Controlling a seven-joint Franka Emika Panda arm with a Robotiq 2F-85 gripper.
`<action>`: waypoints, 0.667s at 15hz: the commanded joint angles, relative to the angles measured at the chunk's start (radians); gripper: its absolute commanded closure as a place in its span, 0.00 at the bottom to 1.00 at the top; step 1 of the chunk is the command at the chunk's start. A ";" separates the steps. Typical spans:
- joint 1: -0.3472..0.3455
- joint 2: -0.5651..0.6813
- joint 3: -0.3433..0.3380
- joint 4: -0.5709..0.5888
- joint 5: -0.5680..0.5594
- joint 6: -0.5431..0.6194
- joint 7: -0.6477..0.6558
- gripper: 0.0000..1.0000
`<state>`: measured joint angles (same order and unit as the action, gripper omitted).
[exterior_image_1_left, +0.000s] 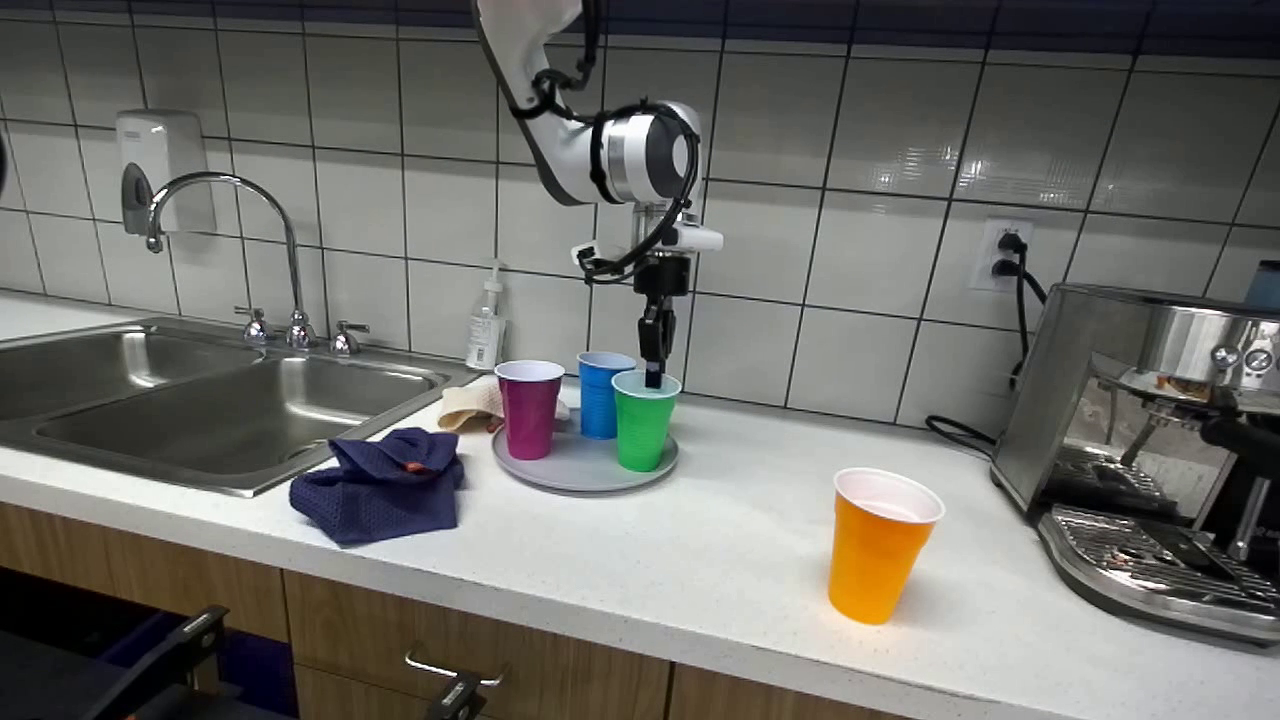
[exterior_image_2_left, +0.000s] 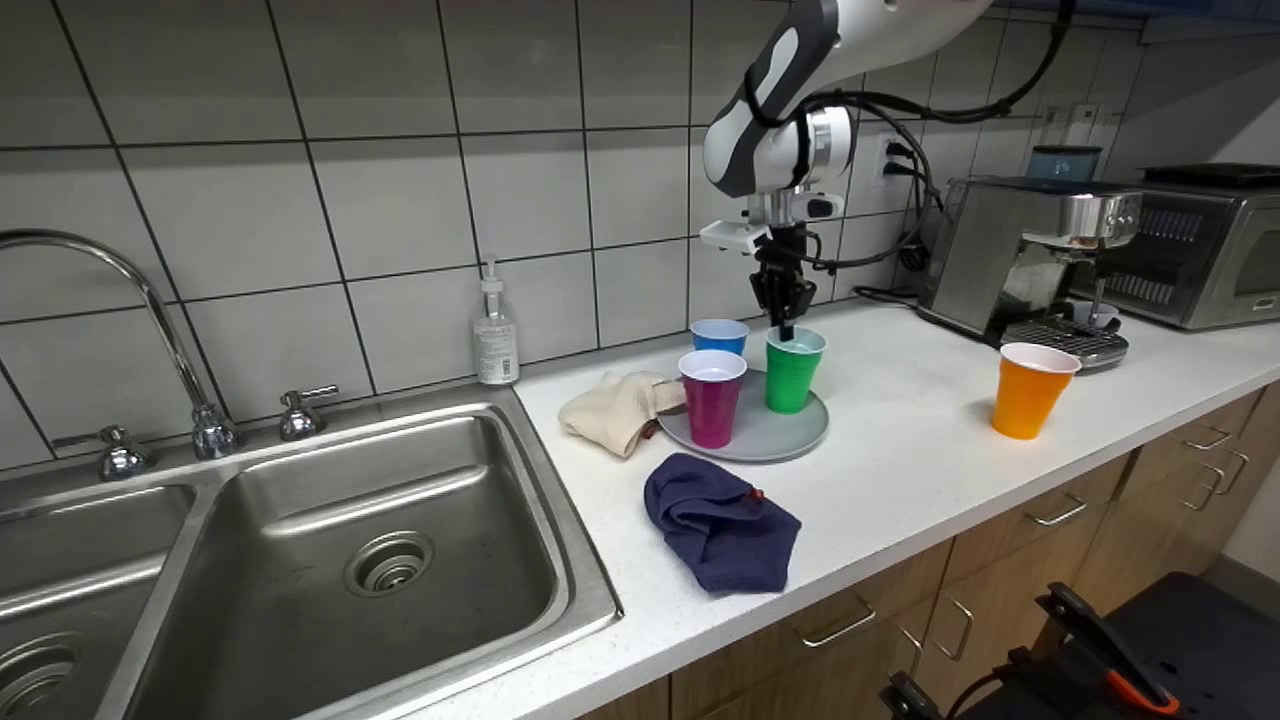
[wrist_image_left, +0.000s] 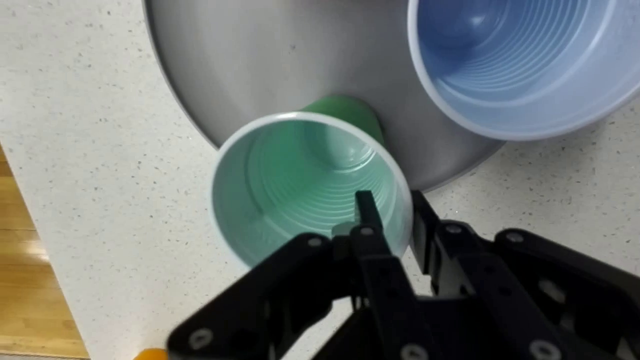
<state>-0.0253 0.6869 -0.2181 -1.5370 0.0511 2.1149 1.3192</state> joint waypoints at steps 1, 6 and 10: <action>-0.015 0.019 0.011 0.053 0.006 -0.051 0.015 0.47; -0.010 -0.005 0.009 0.035 -0.001 -0.030 0.008 0.11; -0.012 -0.049 0.006 0.007 -0.006 -0.015 -0.008 0.00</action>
<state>-0.0259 0.6785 -0.2201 -1.5179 0.0510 2.1094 1.3195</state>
